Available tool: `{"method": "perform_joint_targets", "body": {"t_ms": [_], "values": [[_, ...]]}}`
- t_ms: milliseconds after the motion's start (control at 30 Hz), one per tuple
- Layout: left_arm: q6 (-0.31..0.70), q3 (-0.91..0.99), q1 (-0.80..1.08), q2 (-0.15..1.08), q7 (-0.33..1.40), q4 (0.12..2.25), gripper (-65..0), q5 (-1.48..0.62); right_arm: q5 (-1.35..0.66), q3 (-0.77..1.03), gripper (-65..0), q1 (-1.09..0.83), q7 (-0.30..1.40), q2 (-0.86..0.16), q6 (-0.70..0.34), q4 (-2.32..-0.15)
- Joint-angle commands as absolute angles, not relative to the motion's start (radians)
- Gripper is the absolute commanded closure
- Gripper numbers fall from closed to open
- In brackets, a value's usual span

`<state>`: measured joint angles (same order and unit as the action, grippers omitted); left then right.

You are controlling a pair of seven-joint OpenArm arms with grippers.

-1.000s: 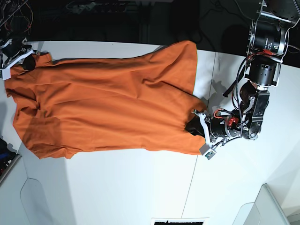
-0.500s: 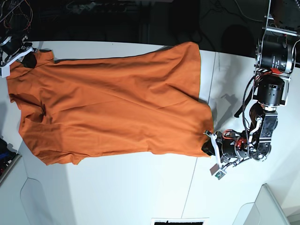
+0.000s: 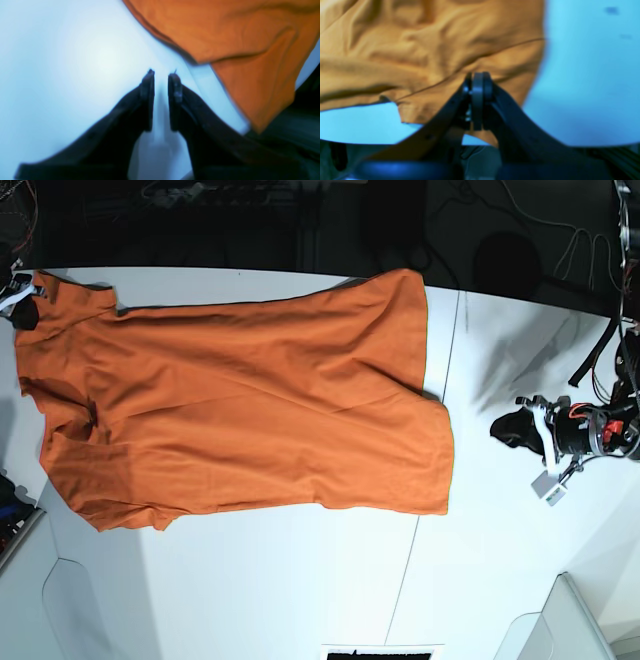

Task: Layout the t-shirt on the table in an organized manner, then fold the t-shirt properly
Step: 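Grasp the shirt's other corner with the left gripper and pull it taut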

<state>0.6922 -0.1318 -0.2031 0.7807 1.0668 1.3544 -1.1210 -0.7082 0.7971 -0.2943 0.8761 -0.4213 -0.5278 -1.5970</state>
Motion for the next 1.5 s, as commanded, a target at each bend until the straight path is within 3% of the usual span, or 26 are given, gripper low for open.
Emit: {"method": "perform_joint_targets", "body": {"t_ms": [0,267,333,400,500,567,733,1467], "values": [[0.698,-0.095,-0.179,0.809,1.06,1.406,-12.8,-1.165,-0.743,0.822,0.0,-0.293,0.874,-0.455,-0.532,-1.614],[0.698,0.116,0.225,0.792,1.085,1.637,-13.1,-1.224,-0.741,0.865,0.0,-0.364,0.898,-0.507,-0.539,-1.614],[0.698,0.148,0.295,0.764,1.085,1.694,-17.0,-1.225,-0.741,0.865,-11.9,-0.375,0.897,-0.506,-0.538,-1.613],[0.698,0.164,0.352,0.737,1.081,1.743,-25.6,-1.223,-0.727,0.865,-21.3,-0.375,0.893,-0.506,-0.537,-1.607],[0.698,0.165,0.418,0.693,1.069,1.762,-34.7,-1.205,-0.708,0.865,-22.1,-0.375,0.869,-0.508,-0.508,-1.576],[0.698,0.165,0.444,0.66,1.058,1.762,-34.9,-1.184,-0.708,0.865,-22.4,-0.372,0.859,-0.514,-0.5,-1.535],[0.698,0.165,0.452,0.583,1.041,1.762,-34.9,-1.138,-0.727,0.864,-33.1,-0.361,0.86,-0.532,-0.501,-1.427],[0.698,0.292,0.452,0.527,1.011,1.854,-34.8,-1.124,-0.765,0.856,-33.5,-0.327,0.842,-0.537,-0.529,-1.382]]}}
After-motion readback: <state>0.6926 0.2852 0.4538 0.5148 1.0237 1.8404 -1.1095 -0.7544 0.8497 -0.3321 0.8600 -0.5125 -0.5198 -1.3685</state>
